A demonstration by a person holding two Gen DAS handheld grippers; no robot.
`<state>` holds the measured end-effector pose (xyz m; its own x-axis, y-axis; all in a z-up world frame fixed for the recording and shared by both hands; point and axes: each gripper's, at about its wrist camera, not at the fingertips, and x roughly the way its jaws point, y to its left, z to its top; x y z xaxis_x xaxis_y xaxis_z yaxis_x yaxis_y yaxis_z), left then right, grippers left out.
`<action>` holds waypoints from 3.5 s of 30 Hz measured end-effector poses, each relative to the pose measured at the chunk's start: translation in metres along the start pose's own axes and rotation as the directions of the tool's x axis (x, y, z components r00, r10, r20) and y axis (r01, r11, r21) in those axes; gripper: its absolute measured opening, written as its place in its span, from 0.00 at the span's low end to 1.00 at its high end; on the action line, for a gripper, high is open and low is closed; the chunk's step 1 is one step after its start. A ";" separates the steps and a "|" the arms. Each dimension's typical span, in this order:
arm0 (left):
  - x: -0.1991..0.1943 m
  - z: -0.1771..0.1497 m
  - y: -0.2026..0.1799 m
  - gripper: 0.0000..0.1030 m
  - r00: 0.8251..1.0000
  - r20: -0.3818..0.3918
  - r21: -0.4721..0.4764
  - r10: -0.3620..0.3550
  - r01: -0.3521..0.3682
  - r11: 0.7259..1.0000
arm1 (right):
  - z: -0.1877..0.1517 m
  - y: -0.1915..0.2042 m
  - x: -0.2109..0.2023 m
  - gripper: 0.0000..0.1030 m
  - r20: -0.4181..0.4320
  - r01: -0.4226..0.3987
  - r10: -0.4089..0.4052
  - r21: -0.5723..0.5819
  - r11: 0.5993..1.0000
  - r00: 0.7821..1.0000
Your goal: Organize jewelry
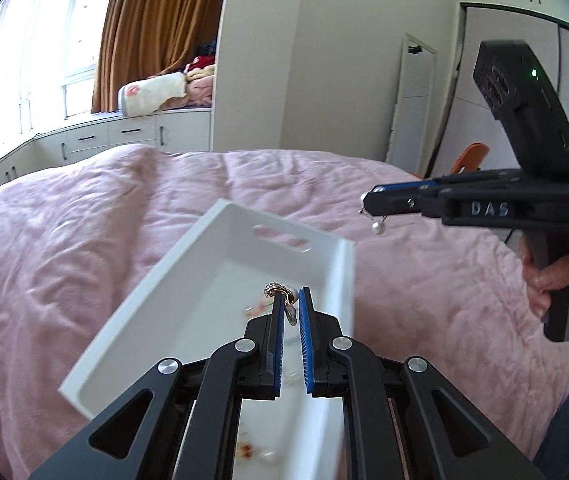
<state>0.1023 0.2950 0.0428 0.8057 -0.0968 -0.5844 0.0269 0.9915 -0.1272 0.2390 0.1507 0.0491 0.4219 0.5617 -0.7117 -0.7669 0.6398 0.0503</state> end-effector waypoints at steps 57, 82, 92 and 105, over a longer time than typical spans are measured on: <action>-0.019 -0.042 0.001 0.91 0.944 -0.064 -0.047 0.323 -0.326 0.944 | -0.061 0.033 -0.013 0.95 0.119 0.055 -0.049 -0.047 0.997 0.992; -0.027 -0.050 -0.002 0.91 0.944 0.002 -0.059 0.331 -0.330 0.942 | -0.083 0.036 -0.009 0.95 0.170 0.080 -0.068 -0.065 0.995 0.983; -0.026 -0.050 0.000 0.91 0.946 -0.001 -0.061 0.323 -0.322 0.945 | -0.081 0.047 -0.007 0.95 0.172 0.079 -0.064 -0.083 0.993 0.983; -0.025 -0.050 -0.001 0.91 0.947 -0.004 -0.062 0.323 -0.322 0.945 | -0.079 0.047 -0.009 0.95 0.175 0.083 -0.068 -0.080 0.993 0.982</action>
<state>0.0524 0.2920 0.0178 0.7689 0.2279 -0.5974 -0.2712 0.9624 0.0180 0.1609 0.1348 0.0024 0.5510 0.6004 -0.5796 -0.7656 0.6400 -0.0648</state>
